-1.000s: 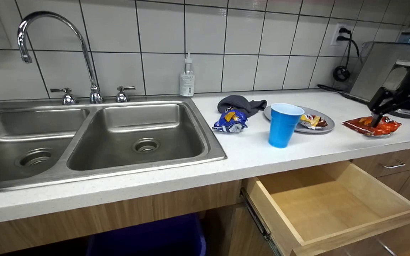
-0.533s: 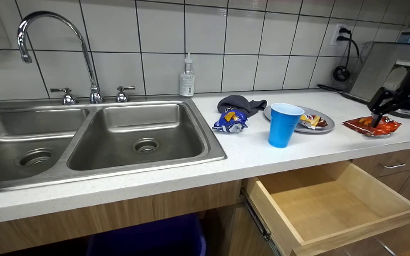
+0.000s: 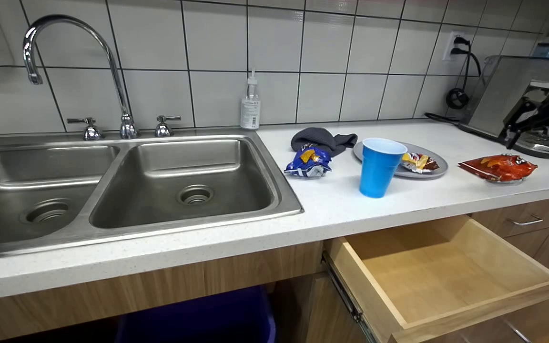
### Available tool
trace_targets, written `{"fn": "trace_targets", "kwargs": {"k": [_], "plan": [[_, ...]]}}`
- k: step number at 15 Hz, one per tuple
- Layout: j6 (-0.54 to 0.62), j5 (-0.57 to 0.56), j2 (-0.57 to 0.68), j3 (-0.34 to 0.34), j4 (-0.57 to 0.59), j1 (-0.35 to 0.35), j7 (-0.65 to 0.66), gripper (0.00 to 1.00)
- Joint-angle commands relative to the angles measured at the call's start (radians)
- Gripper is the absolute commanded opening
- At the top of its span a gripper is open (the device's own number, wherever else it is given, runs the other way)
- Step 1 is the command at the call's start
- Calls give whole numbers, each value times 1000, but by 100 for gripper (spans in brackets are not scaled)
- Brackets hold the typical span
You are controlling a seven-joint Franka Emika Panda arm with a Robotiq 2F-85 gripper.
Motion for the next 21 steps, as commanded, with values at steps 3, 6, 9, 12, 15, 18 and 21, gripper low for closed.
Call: {"fn": "trace_targets", "kwargs": {"k": [3, 6, 9, 12, 15, 18, 21], "plan": [[45, -29, 106, -40, 120, -27, 152, 100], [66, -24, 165, -71, 173, -15, 224, 100], [66, -18, 221, -98, 223, 3, 283, 100], [54, -4, 275, -120, 276, 15, 320, 100], [42, 9, 322, -135, 323, 26, 338, 100], [32, 16, 367, -148, 365, 40, 352, 100], [23, 17, 405, -158, 403, 55, 365, 100]]}}
